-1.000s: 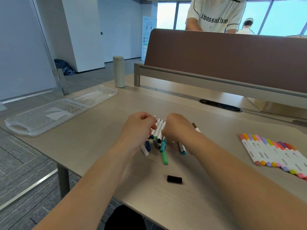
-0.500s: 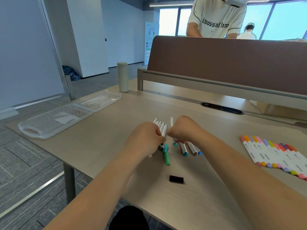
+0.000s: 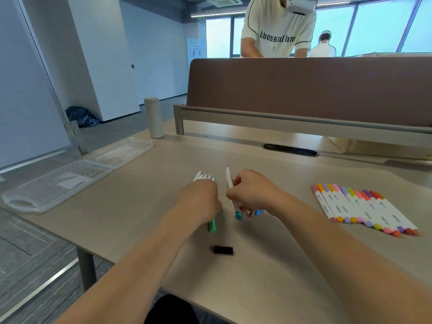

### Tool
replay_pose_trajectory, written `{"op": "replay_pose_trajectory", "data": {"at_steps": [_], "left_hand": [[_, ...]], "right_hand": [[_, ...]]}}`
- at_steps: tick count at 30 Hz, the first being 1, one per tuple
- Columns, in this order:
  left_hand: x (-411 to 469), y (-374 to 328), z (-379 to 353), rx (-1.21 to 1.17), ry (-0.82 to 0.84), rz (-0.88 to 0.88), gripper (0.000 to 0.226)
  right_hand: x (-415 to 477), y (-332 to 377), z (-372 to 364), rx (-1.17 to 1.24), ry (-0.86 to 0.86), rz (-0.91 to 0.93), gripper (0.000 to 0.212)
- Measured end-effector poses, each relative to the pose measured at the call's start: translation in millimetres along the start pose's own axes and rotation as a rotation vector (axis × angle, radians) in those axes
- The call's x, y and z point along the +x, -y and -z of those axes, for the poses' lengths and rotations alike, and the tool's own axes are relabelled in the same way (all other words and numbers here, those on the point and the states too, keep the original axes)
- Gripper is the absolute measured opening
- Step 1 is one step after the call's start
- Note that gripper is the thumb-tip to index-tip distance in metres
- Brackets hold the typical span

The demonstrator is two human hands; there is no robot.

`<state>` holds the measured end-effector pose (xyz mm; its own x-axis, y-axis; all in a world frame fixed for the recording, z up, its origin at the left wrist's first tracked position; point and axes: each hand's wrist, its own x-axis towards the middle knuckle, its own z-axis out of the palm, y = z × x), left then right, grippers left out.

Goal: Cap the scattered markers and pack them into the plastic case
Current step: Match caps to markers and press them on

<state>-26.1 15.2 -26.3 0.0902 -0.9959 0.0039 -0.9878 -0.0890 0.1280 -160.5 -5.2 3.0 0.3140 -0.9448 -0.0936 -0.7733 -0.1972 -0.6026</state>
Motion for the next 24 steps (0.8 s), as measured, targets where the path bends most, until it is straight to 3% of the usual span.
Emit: {"op": "replay_pose_trajectory", "data": {"at_steps": [1, 6, 10, 15, 24], "left_hand": [[-3, 1, 5, -0.114, -0.051, 0.014, 0.020], [-16, 19, 26, -0.773, -0.209, 0.066, 0.025], [-18, 26, 28, -1.079, -0.210, 0.130, 0.016], [-16, 30, 25, -1.245, -0.159, 0.184, 0.017], [-18, 29, 26, -1.158, -0.142, 0.139, 0.018]], "right_hand": [[-3, -1, 1, 0.031, -0.002, 0.005, 0.016], [-15, -9, 5, 0.164, -0.012, 0.073, 0.018], [-23, -13, 6, 0.185, 0.043, 0.163, 0.013], [-28, -13, 9, 0.136, 0.094, 0.220, 0.013], [-28, -15, 8, 0.053, 0.132, 0.232, 0.006]]}}
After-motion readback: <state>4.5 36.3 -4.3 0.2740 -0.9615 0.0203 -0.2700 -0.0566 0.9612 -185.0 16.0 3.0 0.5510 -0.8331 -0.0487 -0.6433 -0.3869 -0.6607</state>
